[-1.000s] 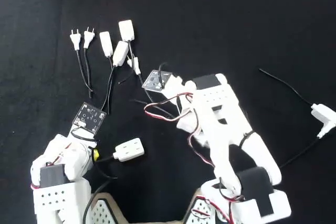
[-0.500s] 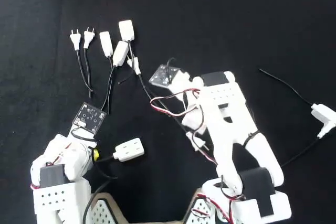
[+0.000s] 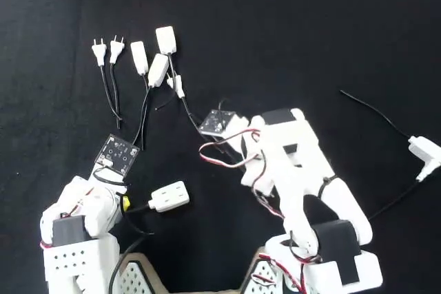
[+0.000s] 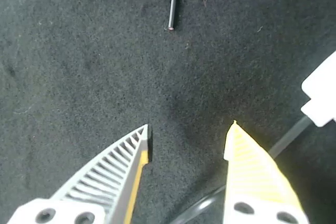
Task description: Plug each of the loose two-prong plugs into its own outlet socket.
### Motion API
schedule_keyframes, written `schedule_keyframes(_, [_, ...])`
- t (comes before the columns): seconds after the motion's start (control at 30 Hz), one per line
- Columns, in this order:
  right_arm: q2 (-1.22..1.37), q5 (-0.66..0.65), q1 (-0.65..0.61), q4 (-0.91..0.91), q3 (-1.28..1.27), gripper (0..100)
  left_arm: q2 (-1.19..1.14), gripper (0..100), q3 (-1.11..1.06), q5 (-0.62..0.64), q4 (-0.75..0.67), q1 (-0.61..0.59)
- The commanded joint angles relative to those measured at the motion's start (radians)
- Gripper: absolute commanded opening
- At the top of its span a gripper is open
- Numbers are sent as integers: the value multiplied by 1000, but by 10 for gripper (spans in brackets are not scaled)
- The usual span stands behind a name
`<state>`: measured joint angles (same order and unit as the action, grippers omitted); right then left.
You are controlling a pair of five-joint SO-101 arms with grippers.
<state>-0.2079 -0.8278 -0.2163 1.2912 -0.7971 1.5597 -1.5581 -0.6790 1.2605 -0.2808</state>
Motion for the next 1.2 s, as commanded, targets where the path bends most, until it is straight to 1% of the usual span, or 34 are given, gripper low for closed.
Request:
schedule_keyframes(0.0, [-35, 0, 14, -89, -50, 253, 0, 234, 2, -9, 14, 8])
schedule_keyframes(0.2, [-35, 11, 15, -196, -96, 257, 0, 234, 2, -8, 14, 8])
schedule_keyframes(0.4, [1, 21, 14, -212, -102, 250, 0, 234, 2, -8, 14, 8])
schedule_keyframes(0.47, [64, 21, 12, -218, -101, 203, 0, 234, 2, -8, 14, 8])
schedule_keyframes(0.53, [128, 23, 14, -218, -81, 114, 0, 234, 2, -8, 14, 8])
schedule_keyframes(0.6, [180, 23, 18, -176, -24, 14, 0, 234, 2, -8, 14, 7])
schedule_keyframes(0.63, [199, 23, 18, -161, -1, 12, 0, 234, 2, -8, 14, 7])
schedule_keyframes(0.67, [208, 23, 28, -150, 15, 32, 0, 234, 2, -8, 14, 7])
schedule_keyframes(0.77, [208, 38, 43, -132, 65, 11, 0, 234, 2, -8, 14, 7])
schedule_keyframes(0.97, [108, 55, 60, -12, 162, 12, 0, 234, 2, -8, 14, 7])
schedule_keyframes(1.07, [38, 120, 29, -49, 162, 12, 0, 234, 2, -8, 14, 7])
schedule_keyframes(1.17, [13, 161, 0, -183, 137, 13, 0, 234, 2, -8, 14, 7])
